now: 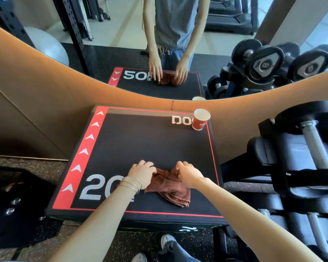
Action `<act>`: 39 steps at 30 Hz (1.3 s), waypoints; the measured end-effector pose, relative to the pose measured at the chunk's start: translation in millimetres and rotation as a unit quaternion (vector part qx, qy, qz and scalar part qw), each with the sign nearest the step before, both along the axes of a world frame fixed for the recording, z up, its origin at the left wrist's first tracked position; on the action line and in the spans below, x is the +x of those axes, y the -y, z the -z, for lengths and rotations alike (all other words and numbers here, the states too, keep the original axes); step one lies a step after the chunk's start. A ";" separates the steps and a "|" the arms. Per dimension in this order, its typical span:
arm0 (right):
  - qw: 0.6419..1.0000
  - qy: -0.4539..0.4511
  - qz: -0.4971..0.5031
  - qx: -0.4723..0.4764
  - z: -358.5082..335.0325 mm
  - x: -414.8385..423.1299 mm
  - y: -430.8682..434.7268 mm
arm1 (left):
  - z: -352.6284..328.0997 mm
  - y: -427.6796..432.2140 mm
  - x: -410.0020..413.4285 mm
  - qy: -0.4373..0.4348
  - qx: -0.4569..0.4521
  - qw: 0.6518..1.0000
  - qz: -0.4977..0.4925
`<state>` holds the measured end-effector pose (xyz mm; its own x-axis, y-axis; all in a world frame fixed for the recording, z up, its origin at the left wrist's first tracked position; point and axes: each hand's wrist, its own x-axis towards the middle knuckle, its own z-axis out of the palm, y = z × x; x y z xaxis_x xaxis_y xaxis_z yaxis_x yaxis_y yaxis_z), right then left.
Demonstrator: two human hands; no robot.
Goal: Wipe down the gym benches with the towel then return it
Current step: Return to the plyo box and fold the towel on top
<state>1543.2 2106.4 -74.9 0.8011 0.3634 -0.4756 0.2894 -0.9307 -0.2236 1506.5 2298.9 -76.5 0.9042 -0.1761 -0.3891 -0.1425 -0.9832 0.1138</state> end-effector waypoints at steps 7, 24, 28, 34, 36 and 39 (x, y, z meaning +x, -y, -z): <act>0.998 -0.039 0.049 0.024 12.4 8.5 3.2 | 15.5 12.8 7.7 0.007 -0.036 0.999 -0.023; 0.978 -0.093 0.099 0.162 -2.1 25.2 24.6 | 3.9 13.5 26.8 -0.032 -0.047 0.998 -0.015; 0.987 -0.077 0.055 0.129 -11.8 27.8 30.2 | -7.7 3.8 28.5 -0.067 -0.084 0.994 -0.034; 0.986 -0.124 -0.002 0.109 -34.3 23.4 29.3 | -34.0 4.3 30.6 -0.154 -0.148 0.976 -0.040; 0.963 -0.239 0.029 0.121 -45.4 19.4 25.2 | -45.1 5.1 29.7 -0.244 -0.156 0.957 -0.028; 0.868 -0.467 0.108 0.133 -56.7 15.0 21.9 | -49.0 1.1 26.0 -0.391 -0.211 0.891 -0.097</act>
<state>1558.2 2084.5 -18.2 0.1754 0.4481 -0.8766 -0.3082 -0.8207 -0.4812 1532.5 2297.8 -27.5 0.4146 -0.3247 -0.8501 0.3112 -0.8273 0.4677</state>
